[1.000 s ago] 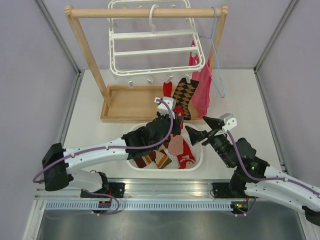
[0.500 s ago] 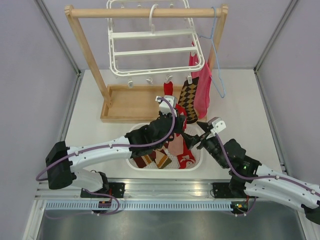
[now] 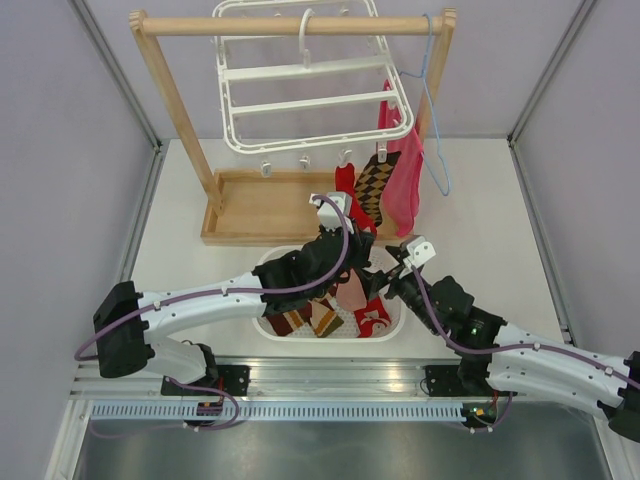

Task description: Remove the socks clipped to the hanger

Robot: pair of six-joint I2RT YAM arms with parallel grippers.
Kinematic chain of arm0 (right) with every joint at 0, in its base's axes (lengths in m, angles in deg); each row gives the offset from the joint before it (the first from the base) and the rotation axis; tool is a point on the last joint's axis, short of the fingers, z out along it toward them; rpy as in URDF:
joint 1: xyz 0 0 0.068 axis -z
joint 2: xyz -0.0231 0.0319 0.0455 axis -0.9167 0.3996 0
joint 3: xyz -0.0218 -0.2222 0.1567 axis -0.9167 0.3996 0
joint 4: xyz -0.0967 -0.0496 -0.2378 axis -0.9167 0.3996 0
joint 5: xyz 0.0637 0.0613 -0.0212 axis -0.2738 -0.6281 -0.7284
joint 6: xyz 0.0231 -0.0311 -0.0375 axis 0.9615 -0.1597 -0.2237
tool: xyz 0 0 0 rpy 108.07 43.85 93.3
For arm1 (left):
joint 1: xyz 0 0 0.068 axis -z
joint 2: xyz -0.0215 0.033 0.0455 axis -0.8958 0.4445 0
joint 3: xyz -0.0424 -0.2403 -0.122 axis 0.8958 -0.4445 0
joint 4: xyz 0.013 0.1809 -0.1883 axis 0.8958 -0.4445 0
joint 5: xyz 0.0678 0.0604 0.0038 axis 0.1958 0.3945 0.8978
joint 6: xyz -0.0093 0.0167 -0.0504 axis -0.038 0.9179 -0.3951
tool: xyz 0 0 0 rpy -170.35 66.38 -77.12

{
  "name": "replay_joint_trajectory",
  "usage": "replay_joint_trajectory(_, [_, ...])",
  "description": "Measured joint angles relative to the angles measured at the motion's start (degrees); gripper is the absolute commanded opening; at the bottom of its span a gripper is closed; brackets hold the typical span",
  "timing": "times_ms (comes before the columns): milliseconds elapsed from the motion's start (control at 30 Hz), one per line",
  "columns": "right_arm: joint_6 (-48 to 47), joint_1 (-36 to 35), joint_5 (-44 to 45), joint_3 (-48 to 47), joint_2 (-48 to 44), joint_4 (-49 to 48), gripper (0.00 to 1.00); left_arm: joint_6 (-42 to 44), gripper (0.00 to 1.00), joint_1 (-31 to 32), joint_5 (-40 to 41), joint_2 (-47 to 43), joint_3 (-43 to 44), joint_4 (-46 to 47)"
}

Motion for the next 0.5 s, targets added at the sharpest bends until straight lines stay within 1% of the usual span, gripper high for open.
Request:
replay_joint_trajectory(200, [-0.11,0.0,-0.63,0.13,1.55,-2.56,0.92,-1.33,0.02,0.42,-0.83,-0.11,-0.24,0.09])
replay_joint_trajectory(500, [0.96,0.0,-2.91,0.22,1.22,-5.03,0.91,-2.12,0.02,0.63,-0.79,-0.11,-0.42,0.39])
